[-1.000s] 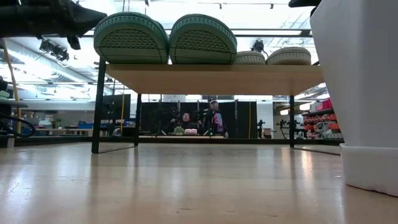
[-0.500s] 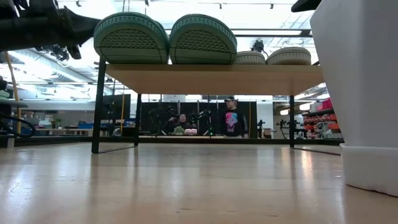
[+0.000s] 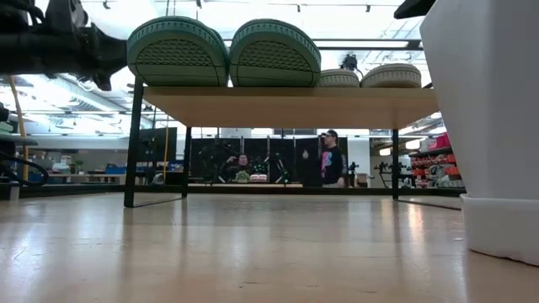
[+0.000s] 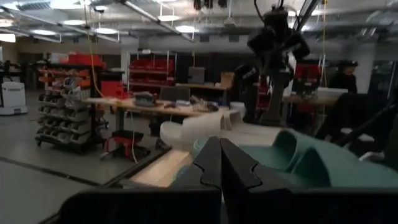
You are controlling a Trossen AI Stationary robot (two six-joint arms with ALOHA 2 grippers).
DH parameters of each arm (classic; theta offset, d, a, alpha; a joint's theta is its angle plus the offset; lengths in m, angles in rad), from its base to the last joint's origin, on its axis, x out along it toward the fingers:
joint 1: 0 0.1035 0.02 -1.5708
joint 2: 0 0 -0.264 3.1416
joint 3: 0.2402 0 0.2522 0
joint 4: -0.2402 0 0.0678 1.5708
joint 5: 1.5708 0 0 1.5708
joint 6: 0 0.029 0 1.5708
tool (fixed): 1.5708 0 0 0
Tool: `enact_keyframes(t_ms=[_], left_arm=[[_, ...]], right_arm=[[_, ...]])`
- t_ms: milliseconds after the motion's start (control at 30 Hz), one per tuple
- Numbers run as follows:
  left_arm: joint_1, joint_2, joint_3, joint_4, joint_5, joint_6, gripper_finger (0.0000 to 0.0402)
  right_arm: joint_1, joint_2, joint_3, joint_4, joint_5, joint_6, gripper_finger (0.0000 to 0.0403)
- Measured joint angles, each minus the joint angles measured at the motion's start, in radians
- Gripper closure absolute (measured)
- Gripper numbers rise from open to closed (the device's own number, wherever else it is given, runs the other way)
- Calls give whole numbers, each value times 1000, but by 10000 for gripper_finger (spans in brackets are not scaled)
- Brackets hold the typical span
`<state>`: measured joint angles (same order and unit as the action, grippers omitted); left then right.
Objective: Pick and place slides into the shelf
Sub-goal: Return to Home Position
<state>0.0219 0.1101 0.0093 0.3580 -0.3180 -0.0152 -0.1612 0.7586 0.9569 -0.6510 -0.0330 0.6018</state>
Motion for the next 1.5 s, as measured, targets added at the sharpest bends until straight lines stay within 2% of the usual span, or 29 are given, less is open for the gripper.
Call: enact_keyframes(t_ms=[133, 400, 667, 900, 1033, 1167, 1367, 1500], left_arm=[[0, 1, 0, -36, 2, -27, 401], [0, 1, -1, -21, 75, -128, 397], [0, 1, -1, -22, 76, -157, 367], [0, 1, -2, -22, 76, -156, 361], [0, 1, -2, -22, 76, -156, 368], [0, 1, -2, -22, 76, -156, 374], [0, 1, -2, -22, 76, -156, 375], [0, 1, -2, -22, 76, -156, 368]], right_arm=[[0, 0, 0, 0, 0, 0, 402], [0, -1, 0, 0, 6, -1, 402], [1, -74, 0, -25, 99, 1, 402], [1, -158, 0, -29, 155, -143, 402], [0, -223, 0, -111, 167, -213, 402], [0, -326, 0, -192, 165, -215, 402], [0, -475, -9, -171, 166, -231, 403], [0, -585, -75, -121, 164, -234, 403]])
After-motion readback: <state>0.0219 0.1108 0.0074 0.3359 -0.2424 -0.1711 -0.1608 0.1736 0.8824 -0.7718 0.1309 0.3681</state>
